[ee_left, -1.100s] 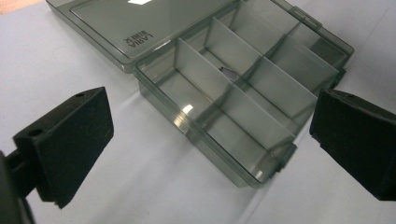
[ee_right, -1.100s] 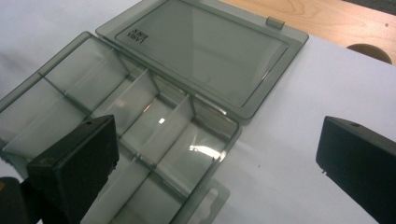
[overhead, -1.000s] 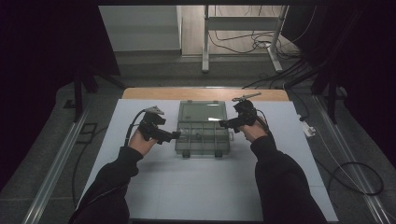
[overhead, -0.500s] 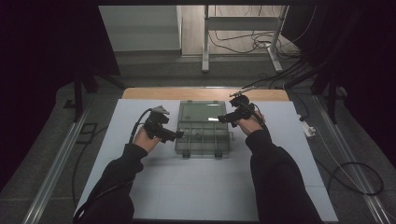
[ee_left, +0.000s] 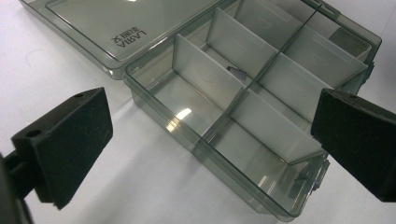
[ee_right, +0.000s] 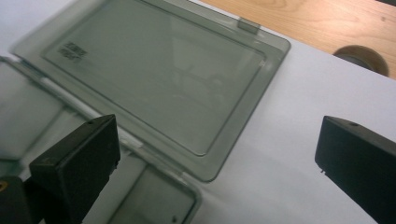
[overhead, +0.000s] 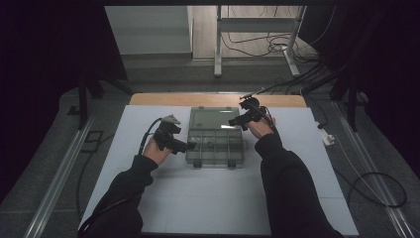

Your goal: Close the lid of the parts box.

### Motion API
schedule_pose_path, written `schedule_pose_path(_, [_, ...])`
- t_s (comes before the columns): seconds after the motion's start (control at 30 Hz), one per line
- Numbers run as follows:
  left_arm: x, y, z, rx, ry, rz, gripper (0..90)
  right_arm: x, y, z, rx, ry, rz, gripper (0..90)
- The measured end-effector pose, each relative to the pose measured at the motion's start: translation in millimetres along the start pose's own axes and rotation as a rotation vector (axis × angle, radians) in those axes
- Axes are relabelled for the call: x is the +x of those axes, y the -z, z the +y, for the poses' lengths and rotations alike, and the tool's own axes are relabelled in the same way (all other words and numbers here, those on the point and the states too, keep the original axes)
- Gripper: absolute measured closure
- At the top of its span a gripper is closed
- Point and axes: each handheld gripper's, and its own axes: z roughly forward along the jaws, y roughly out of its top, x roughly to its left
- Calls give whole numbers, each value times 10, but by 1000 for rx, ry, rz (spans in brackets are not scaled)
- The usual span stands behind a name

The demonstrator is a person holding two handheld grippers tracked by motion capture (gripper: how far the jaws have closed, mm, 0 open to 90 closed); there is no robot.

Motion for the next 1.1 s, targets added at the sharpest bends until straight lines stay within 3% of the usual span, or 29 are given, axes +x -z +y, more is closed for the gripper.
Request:
schedule_pose_path(0.3, [15,3,-15,-1,3,4,0,-36,-133,71,60,-5,-54,0])
schedule_pose_path(1.1, [36,-14,-48,19,-3,5,0,-99,-341,100,153,-9,-86,11])
